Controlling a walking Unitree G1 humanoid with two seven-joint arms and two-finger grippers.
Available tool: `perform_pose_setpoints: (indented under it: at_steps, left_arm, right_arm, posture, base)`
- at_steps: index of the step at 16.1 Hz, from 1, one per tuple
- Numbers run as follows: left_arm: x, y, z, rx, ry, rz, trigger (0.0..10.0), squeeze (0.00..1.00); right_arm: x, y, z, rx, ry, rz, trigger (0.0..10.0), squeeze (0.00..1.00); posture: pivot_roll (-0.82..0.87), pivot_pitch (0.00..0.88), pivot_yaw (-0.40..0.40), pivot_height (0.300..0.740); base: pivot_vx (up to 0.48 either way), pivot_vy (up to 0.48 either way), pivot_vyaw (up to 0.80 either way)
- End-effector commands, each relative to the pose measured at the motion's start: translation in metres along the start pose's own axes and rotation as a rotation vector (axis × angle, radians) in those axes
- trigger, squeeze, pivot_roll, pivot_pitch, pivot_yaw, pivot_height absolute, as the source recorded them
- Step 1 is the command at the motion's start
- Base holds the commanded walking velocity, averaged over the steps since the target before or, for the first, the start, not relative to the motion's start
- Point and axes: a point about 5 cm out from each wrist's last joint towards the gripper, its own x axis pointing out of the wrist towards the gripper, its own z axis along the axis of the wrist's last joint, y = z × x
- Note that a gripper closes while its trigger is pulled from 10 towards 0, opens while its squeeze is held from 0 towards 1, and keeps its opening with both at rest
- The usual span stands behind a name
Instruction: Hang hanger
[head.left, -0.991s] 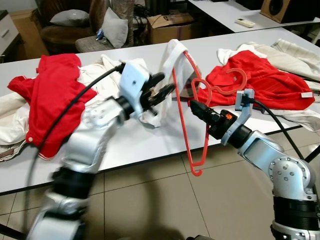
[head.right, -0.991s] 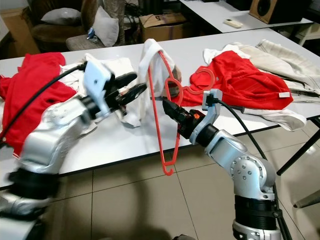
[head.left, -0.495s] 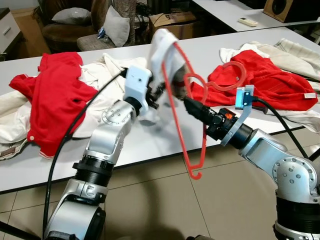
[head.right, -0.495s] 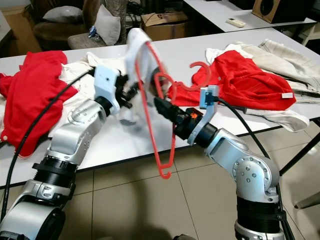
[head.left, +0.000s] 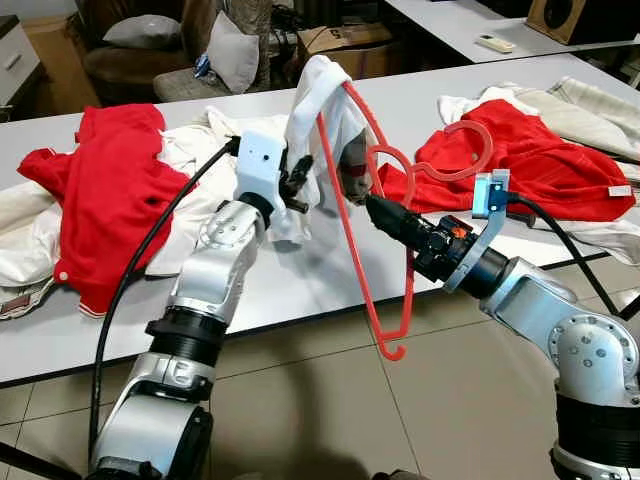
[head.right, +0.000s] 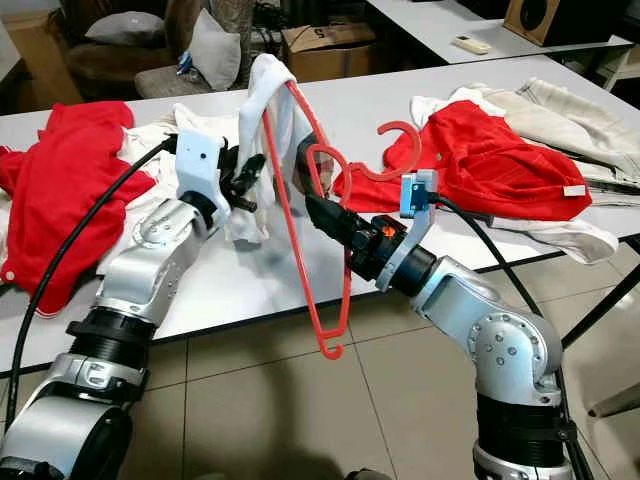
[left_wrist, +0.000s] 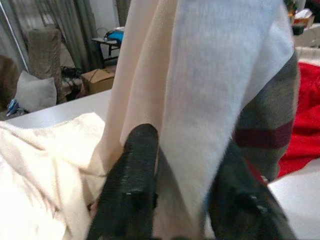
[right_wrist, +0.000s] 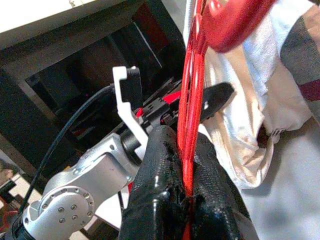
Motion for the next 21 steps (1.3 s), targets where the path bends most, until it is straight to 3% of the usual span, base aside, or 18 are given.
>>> perform_pose_setpoints:
  at_steps: [1,5,9,13,16,19,21]
  left_arm:
    - [-0.006,0.007,-0.003,0.018,0.018,0.013,0.0,0.00]
    - [-0.011,0.018,0.000,0.058,0.008,0.034,0.0,0.00]
    - [-0.010,0.029,0.029,0.073,-0.081,0.057,0.0,0.00]
    - [-0.008,0.017,0.051,0.157,-0.129,-0.030,0.0,0.00]
    - [-0.008,0.004,0.056,0.211,-0.144,-0.112,0.0,0.00]
    - [-0.012,-0.003,0.056,0.263,-0.129,-0.180,0.0,0.00]
    - [-0.013,-0.001,0.060,0.269,-0.142,-0.167,0.0,0.00]
  right_arm:
    - [-0.002,0.003,0.004,-0.014,-0.014,0.013,0.0,0.00]
    - [-0.003,-0.001,0.002,-0.017,0.000,-0.012,0.0,0.00]
    - [-0.008,-0.014,-0.004,-0.010,0.025,-0.123,0.0,0.00]
    - [-0.013,-0.037,-0.013,0.053,0.036,-0.315,0.0,0.00]
    - [-0.015,-0.046,-0.022,0.128,0.052,-0.379,0.0,0.00]
    - [-0.011,-0.048,-0.026,0.189,0.038,-0.383,0.0,0.00]
    - [-0.009,-0.045,-0.032,0.219,0.065,-0.366,0.0,0.00]
  posture:
    - [-0.13,0.000,0.028,0.740]
    - [-0.13,0.000,0.025,0.740]
    - [-0.12,0.000,0.027,0.740]
    - [-0.12,0.000,0.034,0.740]
    - [-0.12,0.000,0.035,0.740]
    - [-0.11,0.000,0.024,0.740]
    - [-0.11,0.000,0.024,0.740]
  base:
    - [0.000,0.000,0.00]
    - [0.000,0.000,0.00]
    - [0.000,0.000,0.00]
    - [0.000,0.000,0.00]
    - [0.000,0.000,0.00]
    - [0.000,0.000,0.00]
    - [0.000,0.000,0.00]
